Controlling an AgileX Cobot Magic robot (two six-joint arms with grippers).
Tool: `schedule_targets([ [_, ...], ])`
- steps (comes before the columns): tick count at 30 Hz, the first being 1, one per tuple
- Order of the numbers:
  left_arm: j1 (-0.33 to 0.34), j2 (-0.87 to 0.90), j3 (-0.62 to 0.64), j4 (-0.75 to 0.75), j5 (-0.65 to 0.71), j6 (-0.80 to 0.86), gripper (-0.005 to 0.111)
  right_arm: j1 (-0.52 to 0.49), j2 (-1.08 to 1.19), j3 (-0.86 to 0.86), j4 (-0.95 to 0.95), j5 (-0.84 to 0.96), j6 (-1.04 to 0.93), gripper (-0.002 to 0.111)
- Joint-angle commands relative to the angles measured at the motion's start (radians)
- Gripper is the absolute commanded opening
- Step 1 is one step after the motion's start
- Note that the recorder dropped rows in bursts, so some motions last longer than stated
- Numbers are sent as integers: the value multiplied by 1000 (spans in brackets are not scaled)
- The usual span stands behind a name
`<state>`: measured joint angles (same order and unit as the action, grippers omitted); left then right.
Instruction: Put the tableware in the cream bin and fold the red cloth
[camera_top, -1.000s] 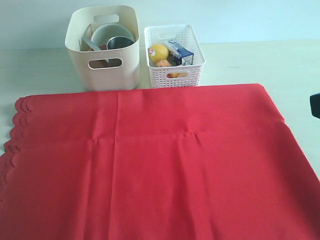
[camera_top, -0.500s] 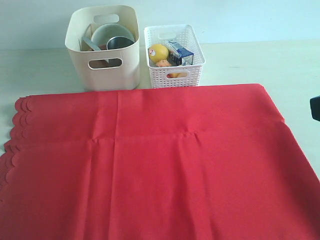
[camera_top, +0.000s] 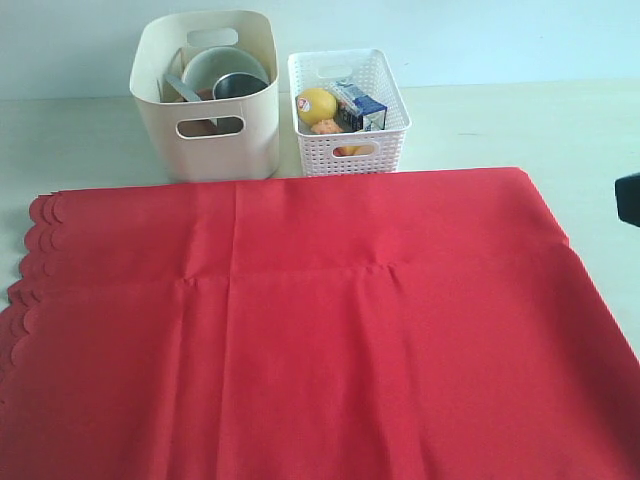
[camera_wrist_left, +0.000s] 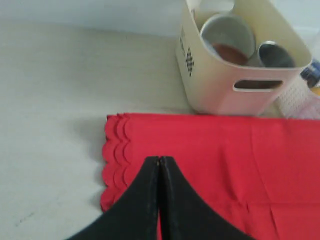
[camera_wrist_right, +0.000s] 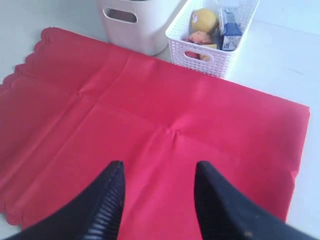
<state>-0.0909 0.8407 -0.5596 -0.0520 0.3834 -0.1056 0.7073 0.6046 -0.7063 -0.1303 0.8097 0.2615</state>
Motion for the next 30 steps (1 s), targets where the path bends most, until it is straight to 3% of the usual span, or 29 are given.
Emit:
schedule_targets([
  [1, -2, 102, -53, -17, 98, 5, 0, -3, 16, 4, -1, -70, 2, 43],
  [9, -2, 263, -129, -130, 266, 144, 0, -3, 230, 2, -46, -73, 2, 41],
  [14, -2, 328, -152, -275, 352, 296, 0, -3, 442, -21, -94, -20, 2, 23],
  [19, 0, 369, -152, -294, 385, 313, 0, -6, 633, -104, -156, 62, -8, 0],
  [24, 0, 405, -152, -284, 403, 315, 0, -45, 781, -187, -138, 79, -48, 0],
  [30, 2, 465, -152, -259, 410, 315, 0, -194, 917, -217, -22, 33, -124, 0],
])
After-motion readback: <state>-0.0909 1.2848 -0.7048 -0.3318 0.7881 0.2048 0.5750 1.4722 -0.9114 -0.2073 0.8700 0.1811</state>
